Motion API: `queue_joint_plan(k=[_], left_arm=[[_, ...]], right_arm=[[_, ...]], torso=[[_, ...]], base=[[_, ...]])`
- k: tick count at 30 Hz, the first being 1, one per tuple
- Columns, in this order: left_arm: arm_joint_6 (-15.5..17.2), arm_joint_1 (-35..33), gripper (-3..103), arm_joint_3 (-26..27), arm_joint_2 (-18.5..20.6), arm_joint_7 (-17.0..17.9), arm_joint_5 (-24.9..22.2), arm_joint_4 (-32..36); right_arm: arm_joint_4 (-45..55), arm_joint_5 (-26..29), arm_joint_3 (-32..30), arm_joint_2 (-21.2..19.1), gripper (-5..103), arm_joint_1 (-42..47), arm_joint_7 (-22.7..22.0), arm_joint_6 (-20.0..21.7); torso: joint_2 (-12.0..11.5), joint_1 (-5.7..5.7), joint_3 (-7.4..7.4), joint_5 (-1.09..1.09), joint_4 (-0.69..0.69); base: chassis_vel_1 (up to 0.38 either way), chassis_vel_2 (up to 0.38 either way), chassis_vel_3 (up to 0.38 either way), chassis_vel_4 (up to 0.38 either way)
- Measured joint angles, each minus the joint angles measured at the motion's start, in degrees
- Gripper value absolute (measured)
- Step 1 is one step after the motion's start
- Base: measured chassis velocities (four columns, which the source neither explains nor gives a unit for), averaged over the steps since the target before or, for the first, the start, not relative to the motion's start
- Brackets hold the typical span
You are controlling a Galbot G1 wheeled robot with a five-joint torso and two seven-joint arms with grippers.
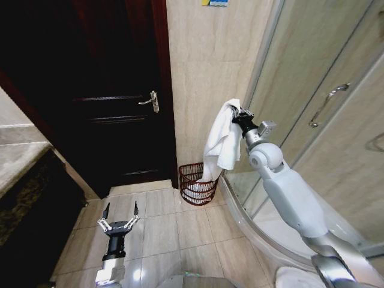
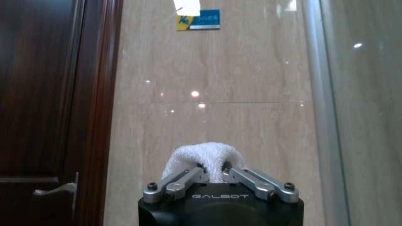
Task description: Discard the used towel into the hamper.
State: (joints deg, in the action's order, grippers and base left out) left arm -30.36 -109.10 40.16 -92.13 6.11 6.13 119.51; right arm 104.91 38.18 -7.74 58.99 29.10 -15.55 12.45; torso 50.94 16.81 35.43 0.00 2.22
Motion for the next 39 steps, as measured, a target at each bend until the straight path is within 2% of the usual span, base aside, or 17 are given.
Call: queue_joint_plan(k=[16,39], left_arm=[[-0.9,0.3,100,-0.1,0.0,0.0,-0.3,-1.0],[-0.9,1.0,100,-0.3,0.0,-0.1,0.2,-1.9]], right_arm=[[0.5,-2.1,-1.3,0.9,5,3.6,0.2,0.0],[0.9,-2.6,-1.2,0.9,5,4.4,1.4,0.0]], torso=[[-3.1,-1.43,-1.68,0.01,-0.01],[-9.0,-4.0,-5.02,0.0,0.0]], base=[[0.0,0.0,0.0,0.0],[0.0,0.0,0.0,0.0]])
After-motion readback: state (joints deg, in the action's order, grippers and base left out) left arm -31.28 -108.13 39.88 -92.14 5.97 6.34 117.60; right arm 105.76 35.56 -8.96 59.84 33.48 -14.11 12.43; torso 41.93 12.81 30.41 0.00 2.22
